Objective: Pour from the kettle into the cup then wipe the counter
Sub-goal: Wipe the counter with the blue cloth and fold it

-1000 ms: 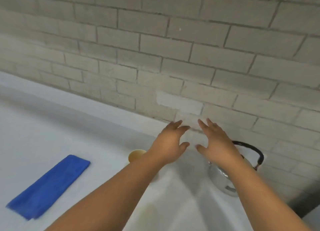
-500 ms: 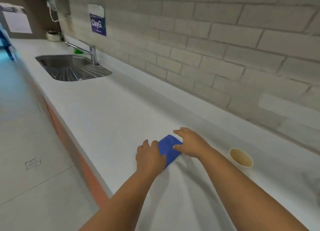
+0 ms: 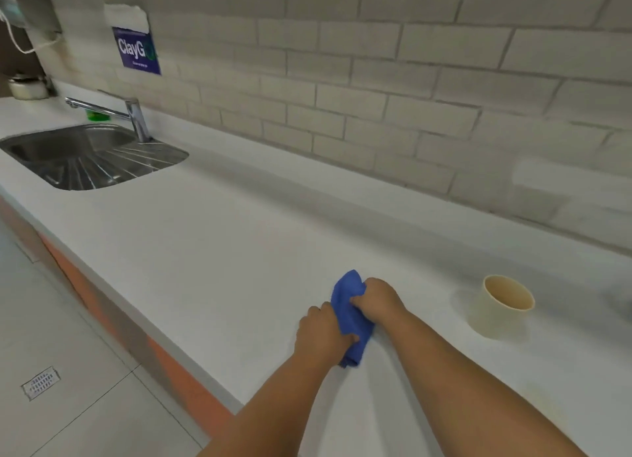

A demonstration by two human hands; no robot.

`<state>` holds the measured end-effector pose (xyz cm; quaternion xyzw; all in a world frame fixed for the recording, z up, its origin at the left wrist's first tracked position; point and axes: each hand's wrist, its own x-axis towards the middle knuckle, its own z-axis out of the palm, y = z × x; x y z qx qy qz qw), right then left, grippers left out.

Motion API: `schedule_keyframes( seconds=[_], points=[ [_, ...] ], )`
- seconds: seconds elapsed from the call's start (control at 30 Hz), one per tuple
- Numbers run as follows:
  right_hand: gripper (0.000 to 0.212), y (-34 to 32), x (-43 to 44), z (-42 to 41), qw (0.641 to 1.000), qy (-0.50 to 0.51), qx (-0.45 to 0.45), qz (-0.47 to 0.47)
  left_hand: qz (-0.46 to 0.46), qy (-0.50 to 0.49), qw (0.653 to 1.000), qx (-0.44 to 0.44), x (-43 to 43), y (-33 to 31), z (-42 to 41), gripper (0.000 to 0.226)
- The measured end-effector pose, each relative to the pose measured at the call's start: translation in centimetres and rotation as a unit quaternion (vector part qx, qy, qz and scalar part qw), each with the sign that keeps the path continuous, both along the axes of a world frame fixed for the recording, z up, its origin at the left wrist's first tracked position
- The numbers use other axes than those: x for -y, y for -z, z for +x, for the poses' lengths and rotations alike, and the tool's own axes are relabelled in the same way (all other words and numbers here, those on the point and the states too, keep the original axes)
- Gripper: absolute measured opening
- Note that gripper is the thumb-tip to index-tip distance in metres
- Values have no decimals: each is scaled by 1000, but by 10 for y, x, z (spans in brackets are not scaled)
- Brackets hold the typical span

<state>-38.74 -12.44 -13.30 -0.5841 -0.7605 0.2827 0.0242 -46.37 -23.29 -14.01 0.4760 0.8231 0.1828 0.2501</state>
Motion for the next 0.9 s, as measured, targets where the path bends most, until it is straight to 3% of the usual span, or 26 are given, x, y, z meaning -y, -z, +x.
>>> schedule_keyframes(
  seconds=[0.1, 0.2, 0.43, 0.67, 0.9],
  points=[
    [19, 1, 12, 9, 988, 36, -153, -4, 39, 23, 997, 66, -2, 6, -7, 35],
    [9, -7, 29, 29, 960, 52, -276, 12, 104, 44, 984, 140, 0, 11, -11, 43],
    [11, -57, 79, 111, 906, 103, -397, 109, 172, 223, 938, 202, 5, 0, 18, 8],
    [15, -76, 137, 227, 924, 198, -278, 172, 70, 359, 873, 323, 37, -7, 134, 22],
    [18, -33, 151, 304, 909, 352, -142, 170, 56, 430, 873, 224, 46, 10, 213, 15]
  ],
)
